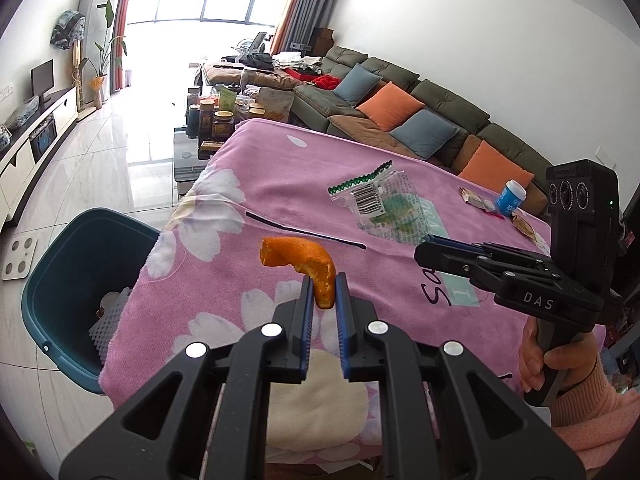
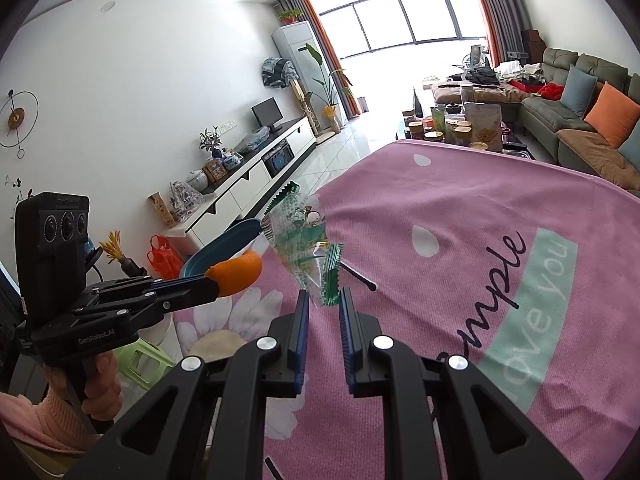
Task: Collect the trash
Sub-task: 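Carry the orange peel and clear wrapper toward the teal bin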
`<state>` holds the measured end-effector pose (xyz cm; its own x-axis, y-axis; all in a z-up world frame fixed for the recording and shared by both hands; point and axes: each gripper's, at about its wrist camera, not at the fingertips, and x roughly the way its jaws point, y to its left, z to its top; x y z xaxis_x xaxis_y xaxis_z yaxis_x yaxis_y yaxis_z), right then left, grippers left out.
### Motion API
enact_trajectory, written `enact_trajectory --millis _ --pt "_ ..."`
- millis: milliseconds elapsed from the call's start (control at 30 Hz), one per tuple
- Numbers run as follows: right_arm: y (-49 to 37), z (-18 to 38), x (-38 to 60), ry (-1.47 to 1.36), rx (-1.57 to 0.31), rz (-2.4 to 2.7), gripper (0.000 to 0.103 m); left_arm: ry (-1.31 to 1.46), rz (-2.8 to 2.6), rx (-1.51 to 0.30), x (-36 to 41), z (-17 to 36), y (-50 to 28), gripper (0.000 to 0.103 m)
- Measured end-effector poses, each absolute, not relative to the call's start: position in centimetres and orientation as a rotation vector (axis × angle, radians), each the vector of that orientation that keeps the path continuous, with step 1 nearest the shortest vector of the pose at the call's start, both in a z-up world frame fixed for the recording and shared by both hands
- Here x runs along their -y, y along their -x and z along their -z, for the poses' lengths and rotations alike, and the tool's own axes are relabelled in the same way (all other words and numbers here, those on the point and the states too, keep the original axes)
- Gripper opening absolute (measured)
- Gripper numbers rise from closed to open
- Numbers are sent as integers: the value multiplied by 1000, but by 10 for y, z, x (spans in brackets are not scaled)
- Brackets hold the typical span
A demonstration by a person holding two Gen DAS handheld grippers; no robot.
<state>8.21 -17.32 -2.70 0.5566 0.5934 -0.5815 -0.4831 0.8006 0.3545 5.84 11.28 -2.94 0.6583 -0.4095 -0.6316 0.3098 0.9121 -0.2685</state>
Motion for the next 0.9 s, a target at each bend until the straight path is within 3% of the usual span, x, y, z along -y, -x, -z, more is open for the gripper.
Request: enact_trajectory --millis 900 --pt "-91 26 142 -131 -761 -707 14 169 350 -732 -134 26 -56 11"
